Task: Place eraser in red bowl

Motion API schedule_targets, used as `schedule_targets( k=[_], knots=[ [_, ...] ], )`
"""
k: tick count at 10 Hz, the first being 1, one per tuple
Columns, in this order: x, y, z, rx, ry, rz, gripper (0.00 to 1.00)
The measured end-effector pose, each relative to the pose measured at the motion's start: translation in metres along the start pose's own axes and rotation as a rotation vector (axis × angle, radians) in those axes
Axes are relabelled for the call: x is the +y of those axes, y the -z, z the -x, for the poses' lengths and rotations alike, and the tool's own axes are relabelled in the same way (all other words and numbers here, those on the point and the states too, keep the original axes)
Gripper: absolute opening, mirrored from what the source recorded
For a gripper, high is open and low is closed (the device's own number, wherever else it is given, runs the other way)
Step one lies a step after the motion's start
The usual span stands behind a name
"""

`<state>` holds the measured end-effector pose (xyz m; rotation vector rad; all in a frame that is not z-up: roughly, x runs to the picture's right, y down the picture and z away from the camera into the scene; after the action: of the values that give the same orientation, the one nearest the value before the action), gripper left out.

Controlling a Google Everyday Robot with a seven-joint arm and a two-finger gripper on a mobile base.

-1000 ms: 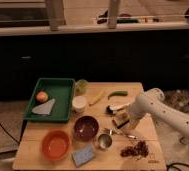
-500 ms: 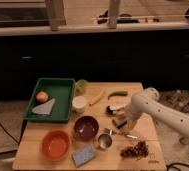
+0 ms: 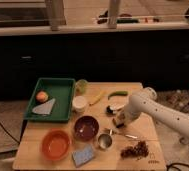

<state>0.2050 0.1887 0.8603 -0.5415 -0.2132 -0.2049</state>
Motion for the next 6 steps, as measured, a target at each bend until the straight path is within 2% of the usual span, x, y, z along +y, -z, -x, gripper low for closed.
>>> schedule_targets(
  k=[1,2,4,6],
  knots=[
    [-0.001,0.0,-0.002,0.004,0.0,-0.002,0.02],
    [-0.002,0.001,-0.003,0.005,0.001,-0.002,0.0],
    [-0.002,0.002,-0.007,0.011,0.004,-0.003,0.0],
    [-0.003,0.011,-0.01,0.015,0.004,-0.021,0.0]
  ],
)
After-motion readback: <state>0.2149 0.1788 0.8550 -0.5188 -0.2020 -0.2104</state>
